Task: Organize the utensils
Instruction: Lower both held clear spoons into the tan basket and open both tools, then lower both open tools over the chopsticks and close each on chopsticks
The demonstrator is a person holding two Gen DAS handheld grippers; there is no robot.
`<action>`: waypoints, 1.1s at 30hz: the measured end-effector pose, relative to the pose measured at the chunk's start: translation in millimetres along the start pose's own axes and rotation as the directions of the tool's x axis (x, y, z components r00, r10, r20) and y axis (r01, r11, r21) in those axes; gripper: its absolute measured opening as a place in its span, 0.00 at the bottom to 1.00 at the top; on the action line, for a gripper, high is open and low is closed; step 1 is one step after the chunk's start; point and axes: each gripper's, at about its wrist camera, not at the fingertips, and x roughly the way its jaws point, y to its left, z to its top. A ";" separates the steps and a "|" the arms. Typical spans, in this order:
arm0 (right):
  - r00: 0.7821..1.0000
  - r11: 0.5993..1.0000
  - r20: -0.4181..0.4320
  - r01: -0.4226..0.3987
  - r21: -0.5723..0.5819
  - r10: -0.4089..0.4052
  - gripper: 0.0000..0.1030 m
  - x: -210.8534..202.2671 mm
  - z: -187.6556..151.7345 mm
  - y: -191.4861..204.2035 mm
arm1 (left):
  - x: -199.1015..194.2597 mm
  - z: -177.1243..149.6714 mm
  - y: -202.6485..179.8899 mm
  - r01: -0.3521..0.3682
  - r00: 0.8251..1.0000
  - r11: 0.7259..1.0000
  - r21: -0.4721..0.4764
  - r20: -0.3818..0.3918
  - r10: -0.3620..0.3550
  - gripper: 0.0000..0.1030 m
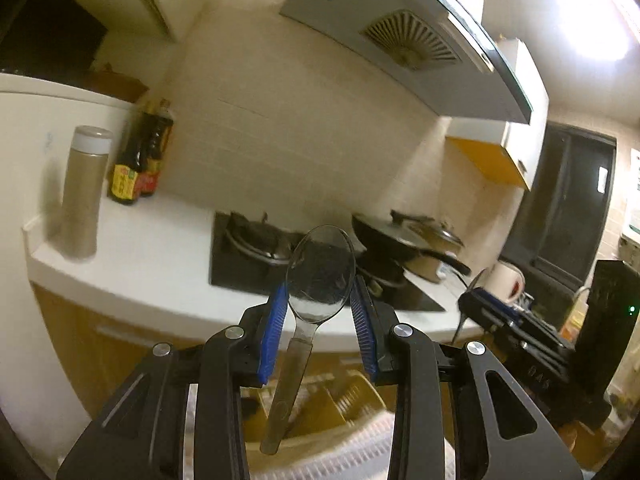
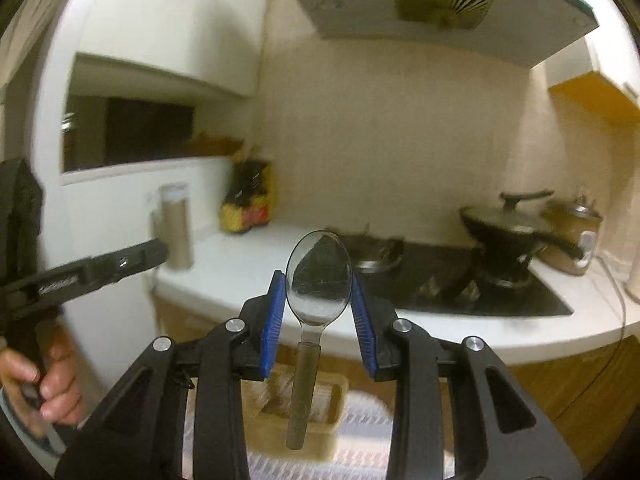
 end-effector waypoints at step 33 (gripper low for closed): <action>0.970 0.984 -0.199 -0.117 0.135 0.142 0.48 40.7 -62.3 -31.2 | 2.1 -64.2 37.8 0.014 0.996 0.998 -0.055 -0.089 -0.019 0.47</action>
